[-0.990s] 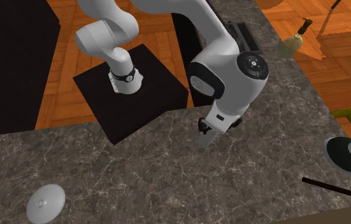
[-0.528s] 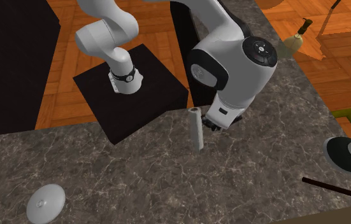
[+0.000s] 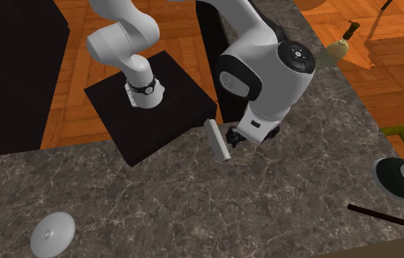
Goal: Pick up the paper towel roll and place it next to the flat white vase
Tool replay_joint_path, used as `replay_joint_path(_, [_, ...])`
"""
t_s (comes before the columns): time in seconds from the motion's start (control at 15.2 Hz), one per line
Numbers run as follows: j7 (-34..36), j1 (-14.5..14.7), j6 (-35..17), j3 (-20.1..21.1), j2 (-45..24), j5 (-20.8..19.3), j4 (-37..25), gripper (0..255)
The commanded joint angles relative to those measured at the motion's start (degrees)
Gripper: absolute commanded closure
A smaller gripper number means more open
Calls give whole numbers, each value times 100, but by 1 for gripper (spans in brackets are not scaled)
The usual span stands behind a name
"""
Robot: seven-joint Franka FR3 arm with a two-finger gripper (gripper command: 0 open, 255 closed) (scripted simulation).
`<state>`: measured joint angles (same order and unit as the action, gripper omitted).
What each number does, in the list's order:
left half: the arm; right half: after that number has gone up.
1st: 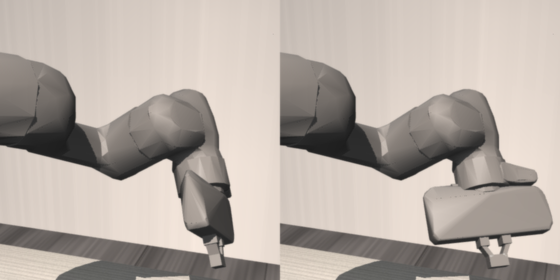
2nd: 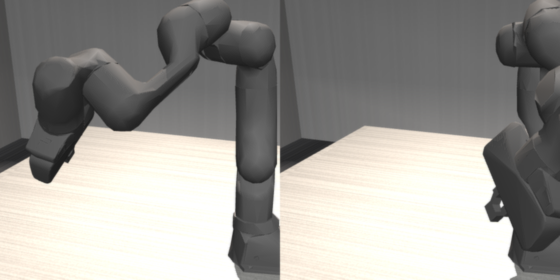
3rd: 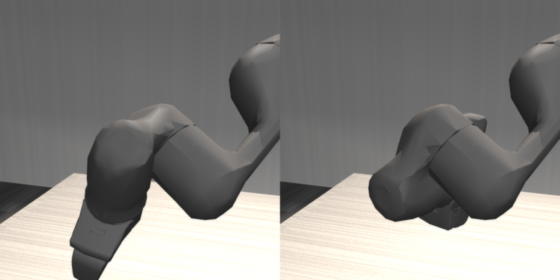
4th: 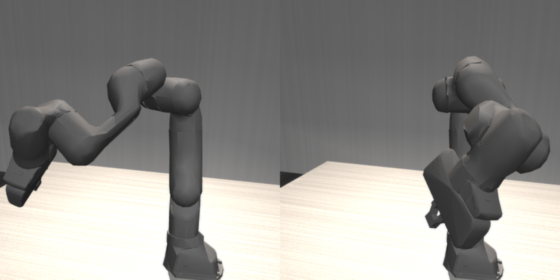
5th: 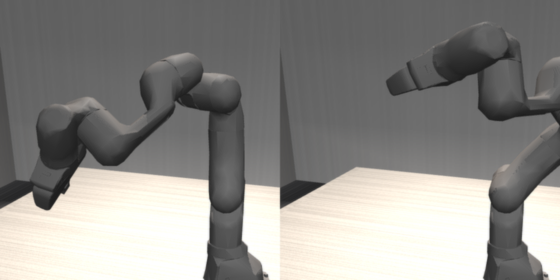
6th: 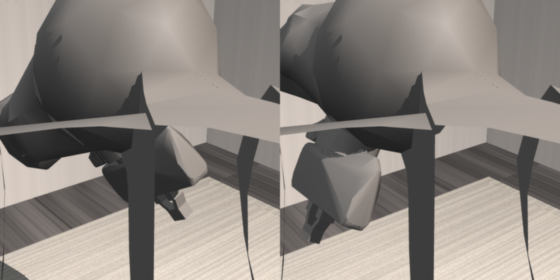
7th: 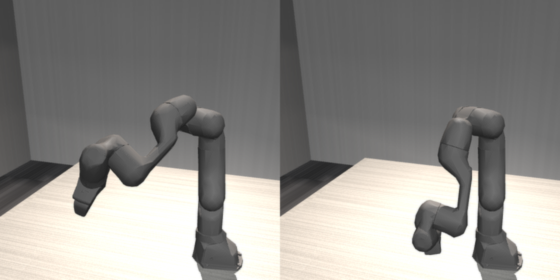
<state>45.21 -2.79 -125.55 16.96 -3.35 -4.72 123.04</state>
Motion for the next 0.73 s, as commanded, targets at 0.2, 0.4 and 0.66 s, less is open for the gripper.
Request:
replay_joint_path(0.2, [309, 161, -594, 98, -221, -403, 604, 0])
replay_joint_path(0.4, [551, 263, -961, 127, -401, -713, 953, 0])
replay_joint_path(0.66, [963, 424, -1435, 109, -723, -1231, 1347, 0])
